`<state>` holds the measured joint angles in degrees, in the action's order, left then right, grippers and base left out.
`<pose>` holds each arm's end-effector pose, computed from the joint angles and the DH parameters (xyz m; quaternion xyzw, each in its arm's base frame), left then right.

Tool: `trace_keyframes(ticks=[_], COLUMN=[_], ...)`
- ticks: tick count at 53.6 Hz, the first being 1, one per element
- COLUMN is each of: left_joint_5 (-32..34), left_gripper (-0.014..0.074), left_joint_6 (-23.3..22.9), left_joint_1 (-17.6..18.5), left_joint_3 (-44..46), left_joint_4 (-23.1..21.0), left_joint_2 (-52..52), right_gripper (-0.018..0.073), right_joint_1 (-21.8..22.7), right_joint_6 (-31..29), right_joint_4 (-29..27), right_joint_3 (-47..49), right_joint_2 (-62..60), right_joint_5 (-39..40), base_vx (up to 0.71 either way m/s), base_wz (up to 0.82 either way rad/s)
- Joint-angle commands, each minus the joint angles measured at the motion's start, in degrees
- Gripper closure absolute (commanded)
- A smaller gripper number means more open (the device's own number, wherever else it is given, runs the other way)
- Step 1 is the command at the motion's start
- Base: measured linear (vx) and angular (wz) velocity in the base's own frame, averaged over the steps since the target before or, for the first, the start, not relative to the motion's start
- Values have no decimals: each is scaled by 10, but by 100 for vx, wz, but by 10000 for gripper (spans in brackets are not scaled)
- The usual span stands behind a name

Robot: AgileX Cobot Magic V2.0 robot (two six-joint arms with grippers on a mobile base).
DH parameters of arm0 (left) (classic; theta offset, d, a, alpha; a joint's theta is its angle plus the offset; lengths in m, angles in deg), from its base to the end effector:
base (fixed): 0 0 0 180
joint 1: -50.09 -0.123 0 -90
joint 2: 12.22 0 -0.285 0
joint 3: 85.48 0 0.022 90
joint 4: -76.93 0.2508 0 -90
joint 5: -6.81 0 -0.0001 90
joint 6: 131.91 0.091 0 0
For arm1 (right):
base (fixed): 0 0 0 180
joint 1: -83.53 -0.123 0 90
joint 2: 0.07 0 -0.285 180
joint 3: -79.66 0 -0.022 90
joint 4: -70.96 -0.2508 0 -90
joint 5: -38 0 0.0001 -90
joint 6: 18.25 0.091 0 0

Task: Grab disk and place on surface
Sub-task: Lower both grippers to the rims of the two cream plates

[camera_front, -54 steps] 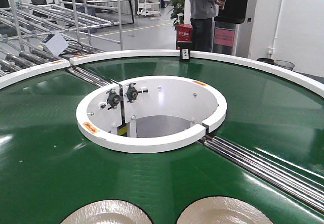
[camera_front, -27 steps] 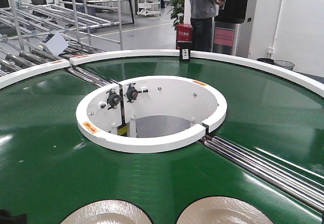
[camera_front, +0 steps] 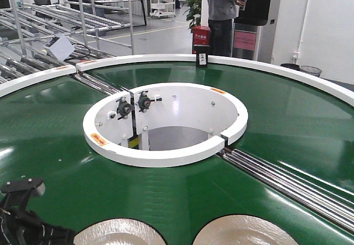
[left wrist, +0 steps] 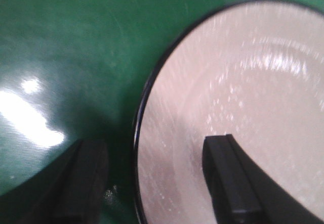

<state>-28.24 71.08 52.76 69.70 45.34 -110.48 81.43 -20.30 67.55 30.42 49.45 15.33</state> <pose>0.2995 -0.0414 0.2086 0.0254 0.9632 -0.1605 0.2142 0.1436 0.0074 0.2759 -0.0132 0.8719 0.0236 0.4889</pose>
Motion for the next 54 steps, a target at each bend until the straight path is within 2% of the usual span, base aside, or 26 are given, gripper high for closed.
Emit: trace_keyframes(ticks=[1,7,11,19,24,32,37,45,46,47,54], left_joint_5=[-8,-19,-32,-56,-75,-118,-141,-147,-165,-168,-170], left_gripper=[119,127,127,127,127,152,217,408,585,607,605], left_joint_6=[40,52,90,206,238,275,305,310,310,310,302], left_joint_1=[-7,-9,-9,-9,-9,-9,-9,-9,-9,-9,-9], left_joint_3=[18,18,18,16,16,16,16,16,18,18,18], left_joint_4=[-38,-39,-63,-171,-223,-274,-298,-303,-304,-304,-308], left_joint_2=[-2,-24,-31,-51,-71,-101,-111,-113,-107,-105,-77], right_gripper=[108,108,108,108,108,109,109,110,110,110,110], right_joint_1=[1,1,1,1,1,1,1,1,1,2,4], right_joint_6=[-1,-1,-1,-1,-1,-1,-1,-1,21,30,58], right_joint_4=[0,0,0,0,1,1,3,3,-10,-13,-20], right_joint_3=[19,19,19,19,19,19,19,19,19,20,36], right_joint_2=[0,0,0,0,0,0,0,0,0,0,31], right_joint_5=[38,38,38,39,39,39,39,39,14,2,-85], base_vx=[0,0,0,0,0,0,0,0,0,0,0], base_wz=[0,0,0,0,0,0,0,0,0,0,0])
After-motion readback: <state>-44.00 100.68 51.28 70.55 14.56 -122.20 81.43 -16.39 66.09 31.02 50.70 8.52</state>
